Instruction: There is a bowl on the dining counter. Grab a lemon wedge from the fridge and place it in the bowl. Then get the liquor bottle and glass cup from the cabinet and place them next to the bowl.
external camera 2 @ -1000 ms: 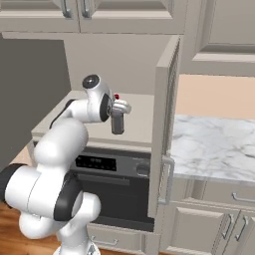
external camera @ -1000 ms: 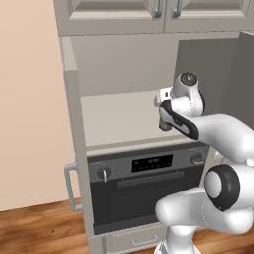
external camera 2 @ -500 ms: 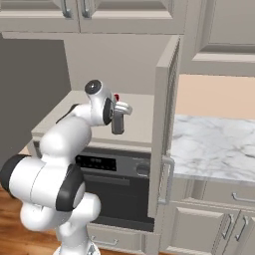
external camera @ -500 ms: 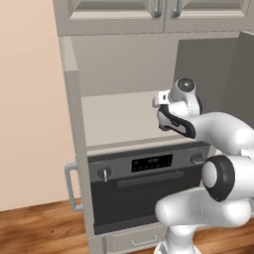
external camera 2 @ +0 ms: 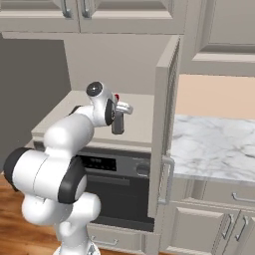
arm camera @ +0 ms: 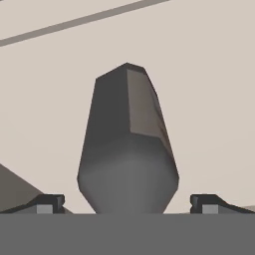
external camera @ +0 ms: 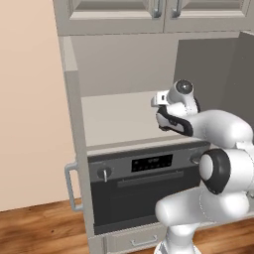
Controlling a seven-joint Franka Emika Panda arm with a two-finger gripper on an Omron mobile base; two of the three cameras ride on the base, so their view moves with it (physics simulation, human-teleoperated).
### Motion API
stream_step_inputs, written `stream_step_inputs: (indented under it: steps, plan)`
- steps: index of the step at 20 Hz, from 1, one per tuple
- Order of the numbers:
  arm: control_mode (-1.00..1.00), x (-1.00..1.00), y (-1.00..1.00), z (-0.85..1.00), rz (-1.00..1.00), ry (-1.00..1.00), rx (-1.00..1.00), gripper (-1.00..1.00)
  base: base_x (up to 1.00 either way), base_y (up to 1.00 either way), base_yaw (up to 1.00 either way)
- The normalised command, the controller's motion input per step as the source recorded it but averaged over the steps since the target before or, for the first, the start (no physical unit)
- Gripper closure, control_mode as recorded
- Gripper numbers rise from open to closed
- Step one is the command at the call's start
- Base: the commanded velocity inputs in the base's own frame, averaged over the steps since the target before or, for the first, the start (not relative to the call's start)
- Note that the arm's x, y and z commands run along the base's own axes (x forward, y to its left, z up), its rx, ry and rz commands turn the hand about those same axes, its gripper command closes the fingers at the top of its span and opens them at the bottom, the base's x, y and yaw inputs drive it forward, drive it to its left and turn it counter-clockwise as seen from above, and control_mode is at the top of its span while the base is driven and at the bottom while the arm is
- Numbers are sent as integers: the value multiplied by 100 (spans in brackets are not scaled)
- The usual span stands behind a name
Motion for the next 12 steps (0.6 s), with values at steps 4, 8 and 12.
stream_step_inputs:
  steps: [4,8,12]
  plan:
    - [-100,17,0,-6,0,0,0,-100,0,0,0]
    - [-100,15,0,-7,0,0,0,-100,0,0,0]
    - [-100,7,-1,-8,0,0,0,-100,0,0,0]
